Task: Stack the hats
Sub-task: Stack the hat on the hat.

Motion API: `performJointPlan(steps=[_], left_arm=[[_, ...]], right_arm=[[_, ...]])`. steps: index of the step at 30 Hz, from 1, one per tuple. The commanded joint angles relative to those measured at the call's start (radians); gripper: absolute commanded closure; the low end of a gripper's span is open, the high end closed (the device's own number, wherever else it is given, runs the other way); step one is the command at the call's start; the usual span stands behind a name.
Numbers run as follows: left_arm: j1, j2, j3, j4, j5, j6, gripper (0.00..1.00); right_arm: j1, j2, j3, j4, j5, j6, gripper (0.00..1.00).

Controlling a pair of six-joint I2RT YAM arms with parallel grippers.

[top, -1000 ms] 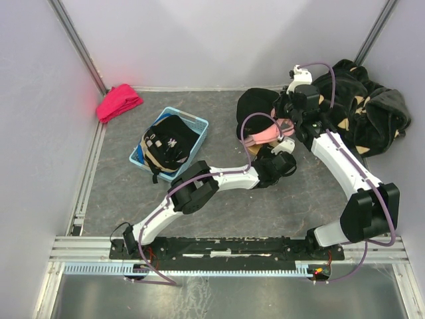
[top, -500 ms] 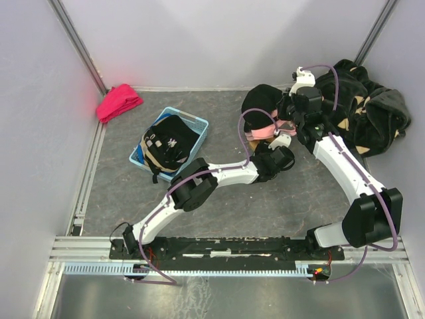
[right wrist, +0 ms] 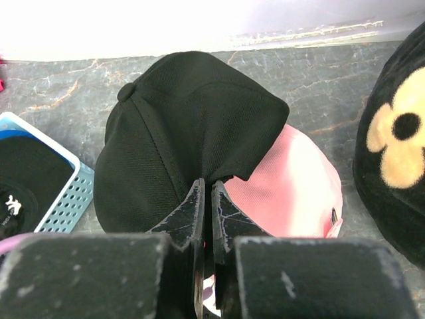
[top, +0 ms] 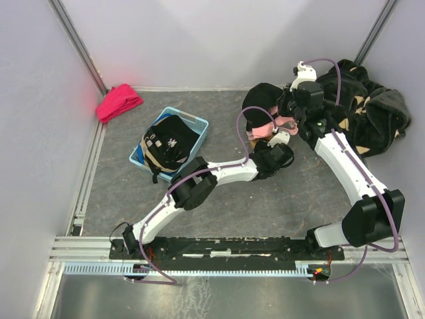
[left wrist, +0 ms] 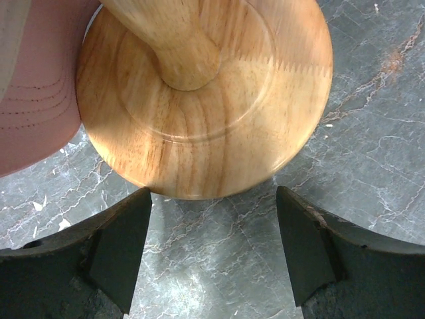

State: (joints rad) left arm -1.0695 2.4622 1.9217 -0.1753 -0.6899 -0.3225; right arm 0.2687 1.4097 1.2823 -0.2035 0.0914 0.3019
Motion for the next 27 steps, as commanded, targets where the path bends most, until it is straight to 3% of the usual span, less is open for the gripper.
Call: performJointPlan(steps=[1, 11, 16, 27], left_arm=[[0.036, 0.048, 0.05, -0.001, 0.043, -0.068, 0.18], [0.04, 0.064, 0.085, -0.019, 0.063, -0.081, 0.19], [0.041, 0.047, 0.064, -0.018, 0.071, -0.09, 0.18], [0.007, -0.149, -0.225, 0.124, 0.065, -0.1, 0.16]], right_arm=[[0.008, -0.016, 0.038, -0.034, 0.005, 0.004, 0.97], [0.009, -0.06, -0.068, -0.014, 0.033, 0.011, 0.96], [0.009, -0.033, -0.017, -0.031, 0.045, 0.0, 0.95], [0.009, 0.012, 0.049, -0.059, 0.053, -0.009, 0.94]])
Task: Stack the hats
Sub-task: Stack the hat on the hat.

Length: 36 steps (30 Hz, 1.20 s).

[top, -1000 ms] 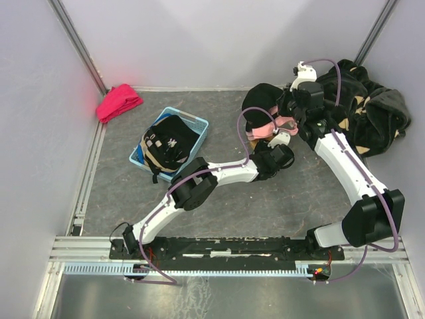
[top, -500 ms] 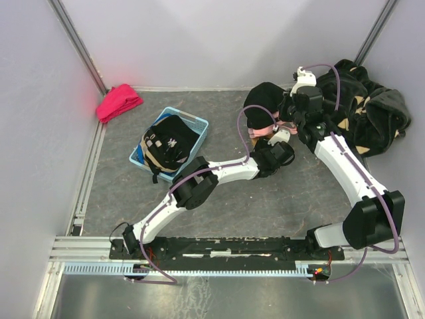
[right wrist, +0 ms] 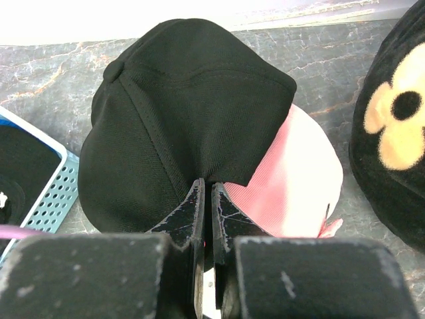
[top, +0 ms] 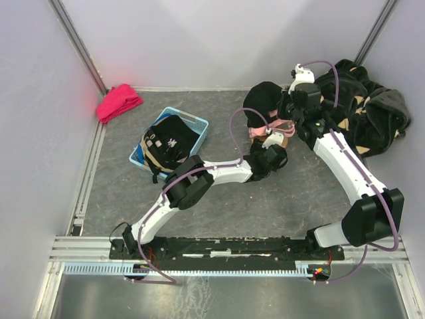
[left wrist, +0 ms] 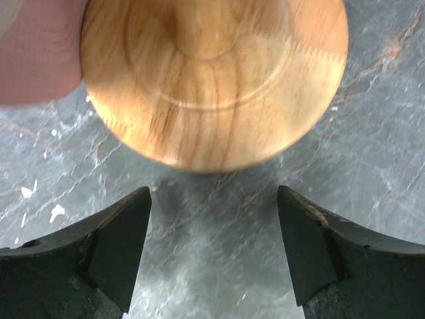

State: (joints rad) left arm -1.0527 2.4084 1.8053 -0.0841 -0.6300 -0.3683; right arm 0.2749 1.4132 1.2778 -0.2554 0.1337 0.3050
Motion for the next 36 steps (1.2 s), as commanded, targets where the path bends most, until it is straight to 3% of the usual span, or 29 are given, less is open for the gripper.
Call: performJointPlan(steps=[1, 13, 18, 23, 29, 33, 36], left_arm=[[-0.02, -0.144, -0.143, 0.055, -0.004, -0.047, 0.16], [-0.112, -0.43, -0.455, 0.155, -0.074, -0.061, 0.14], [-0.115, -0.617, -0.638, 0.25, -0.238, -0.12, 0.14], [-0.099, -0.721, -0.757, 0.456, -0.406, -0.037, 0.11], [-0.019, -0.692, -0.71, 0.509, -0.313, 0.007, 0.06], [0.025, -0.689, -0.746, 0.647, -0.247, 0.059, 0.01], [0.1, -0.702, -0.763, 0.657, -0.208, -0.007, 0.0]], right_arm=[[0.002, 0.011, 0.055, -0.007, 0.011, -0.011, 0.94], [0.001, 0.043, 0.071, 0.003, -0.021, 0.006, 0.94], [0.001, 0.039, 0.075, 0.003, -0.025, 0.006, 0.94], [0.0, 0.041, 0.079, 0.004, -0.035, 0.015, 0.94], [-0.007, 0.044, 0.097, -0.001, -0.054, 0.021, 0.93], [-0.027, 0.051, 0.106, -0.02, -0.067, 0.027, 0.93], [-0.047, 0.051, 0.1, -0.024, -0.068, 0.03, 0.93]])
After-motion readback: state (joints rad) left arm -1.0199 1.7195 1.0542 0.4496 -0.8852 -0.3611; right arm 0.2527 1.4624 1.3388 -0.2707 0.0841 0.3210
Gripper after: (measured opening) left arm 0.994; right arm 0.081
